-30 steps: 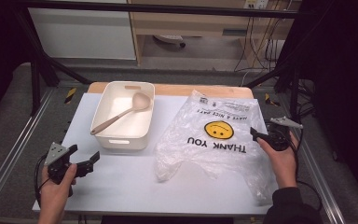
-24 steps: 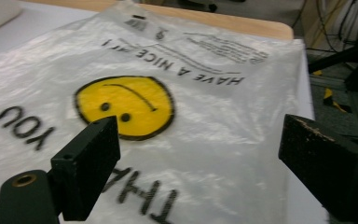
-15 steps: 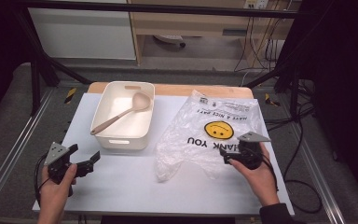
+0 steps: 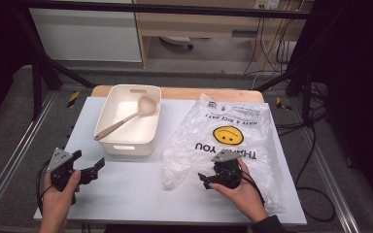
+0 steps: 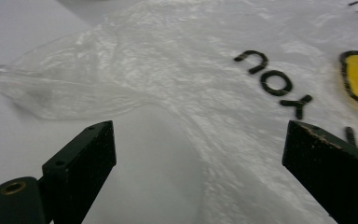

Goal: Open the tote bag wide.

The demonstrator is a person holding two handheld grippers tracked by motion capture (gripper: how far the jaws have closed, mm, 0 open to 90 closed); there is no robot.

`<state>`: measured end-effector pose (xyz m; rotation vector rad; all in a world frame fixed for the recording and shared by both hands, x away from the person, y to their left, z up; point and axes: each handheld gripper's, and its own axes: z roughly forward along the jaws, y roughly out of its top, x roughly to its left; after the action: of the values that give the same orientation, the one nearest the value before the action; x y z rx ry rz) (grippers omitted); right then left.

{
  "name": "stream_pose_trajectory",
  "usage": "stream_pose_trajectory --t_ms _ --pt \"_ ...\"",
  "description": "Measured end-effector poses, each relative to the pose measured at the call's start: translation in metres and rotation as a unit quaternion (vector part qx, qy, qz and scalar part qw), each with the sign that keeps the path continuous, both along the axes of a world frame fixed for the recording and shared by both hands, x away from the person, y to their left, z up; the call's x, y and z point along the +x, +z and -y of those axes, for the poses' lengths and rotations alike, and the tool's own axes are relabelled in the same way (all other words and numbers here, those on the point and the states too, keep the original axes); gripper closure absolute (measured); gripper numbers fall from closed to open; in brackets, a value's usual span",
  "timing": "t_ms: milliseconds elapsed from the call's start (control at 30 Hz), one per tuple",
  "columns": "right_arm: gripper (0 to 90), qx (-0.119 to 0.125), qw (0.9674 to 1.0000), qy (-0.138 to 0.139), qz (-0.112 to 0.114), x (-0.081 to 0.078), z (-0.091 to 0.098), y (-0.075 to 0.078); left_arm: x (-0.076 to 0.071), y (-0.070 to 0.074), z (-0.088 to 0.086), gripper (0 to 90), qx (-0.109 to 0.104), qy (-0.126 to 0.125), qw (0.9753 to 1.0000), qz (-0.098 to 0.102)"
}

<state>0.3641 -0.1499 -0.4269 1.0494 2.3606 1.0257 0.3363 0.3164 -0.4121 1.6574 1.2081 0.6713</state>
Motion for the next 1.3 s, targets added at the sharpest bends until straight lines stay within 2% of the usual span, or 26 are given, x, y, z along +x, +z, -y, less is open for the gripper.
stream_pose_trajectory --t_ms 167,200,233,267,333,400,533,567,767,900,1000,1033,1067,1100,1133,1167,1200,1233,1267,1300 --pt "9.9 0.007 0.9995 0.029 -0.010 -0.005 -0.021 -0.003 0.000 0.000 0.000 6.2 0.001 -0.001 1.0000 -0.001" --pt "9.7 0.008 0.9989 0.044 -0.014 -0.008 -0.032 -0.004 0.000 0.000 0.000 6.2 0.001 -0.001 1.0000 -0.001" --pt "9.7 0.008 0.9989 0.044 -0.014 -0.008 -0.032 -0.004 0.000 0.000 0.000 6.2 0.001 -0.001 1.0000 -0.002" --pt "9.8 0.014 0.9981 0.059 -0.014 -0.011 -0.042 -0.004 0.000 -0.001 0.000 6.2 0.001 -0.001 1.0000 -0.002" --pt "9.8 0.016 0.9977 0.064 -0.016 -0.011 -0.046 -0.004 0.000 -0.001 0.000 6.2 0.000 -0.001 1.0000 -0.003" --pt "9.7 0.013 0.9960 0.088 -0.012 -0.014 -0.063 -0.003 0.000 -0.001 0.000 6.2 0.001 -0.001 1.0000 -0.003" --pt "9.6 0.013 0.9945 0.103 -0.012 -0.016 -0.078 -0.003 0.000 -0.001 0.000 6.2 0.001 -0.001 1.0000 -0.004" --pt "9.4 0.009 0.9935 0.112 -0.012 -0.017 -0.087 -0.004 0.000 -0.001 0.000 6.2 0.002 -0.001 1.0000 -0.005" --pt "9.0 -0.002 0.9916 0.129 -0.013 -0.017 -0.106 -0.012 0.000 -0.001 0.000 6.3 0.003 -0.001 1.0000 -0.006" --pt "10.9 -0.009 0.9912 0.131 -0.017 -0.015 -0.110 -0.015 0.000 -0.002 0.000 6.3 0.003 -0.003 1.0000 -0.007" --pt "16.1 -0.014 0.9906 0.134 -0.022 -0.014 -0.112 -0.019 0.001 -0.002 0.000 6.3 0.003 -0.003 1.0000 -0.007" --pt "20.0 -0.016 0.9907 0.134 -0.021 -0.013 -0.112 -0.019 0.001 -0.002 0.000 6.3 0.003 -0.003 1.0000 -0.008" --pt "29.8 -0.020 0.9904 0.135 -0.022 -0.011 -0.111 -0.020 0.001 -0.002 0.001 6.3 0.003 -0.003 1.0000 -0.008" --pt "29.8 -0.020 0.9904 0.135 -0.022 -0.011 -0.111 -0.020 0.001 -0.002 0.001 6.3 0.003 -0.003 1.0000 -0.008" --pt "44.6 -0.020 0.9904 0.134 -0.025 -0.008 -0.109 -0.021 0.001 -0.002 0.001 6.3 0.004 -0.003 1.0000 -0.008" --pt "44.6 -0.020 0.9904 0.134 -0.025 -0.008 -0.109 -0.021 0.001 -0.002 0.001 6.3 0.004 -0.003 1.0000 -0.009" --pt "61.1 -0.009 0.9901 0.137 -0.031 -0.006 -0.107 -0.020 0.001 -0.002 0.001 6.3 0.004 -0.003 0.9999 -0.009" --pt "70.7 -0.002 0.9895 0.140 -0.035 -0.004 -0.105 -0.019 0.001 -0.002 0.001 6.3 0.004 -0.003 0.9999 -0.009" --pt "77.5 0.006 0.9898 0.137 -0.037 -0.003 -0.104 -0.019 0.001 -0.002 0.001 6.3 0.004 -0.002 0.9999 -0.010" --pt "77.5 0.006 0.9898 0.137 -0.037 -0.003 -0.104 -0.019 0.001 -0.003 0.001 6.3 0.004 -0.002 0.9999 -0.011"
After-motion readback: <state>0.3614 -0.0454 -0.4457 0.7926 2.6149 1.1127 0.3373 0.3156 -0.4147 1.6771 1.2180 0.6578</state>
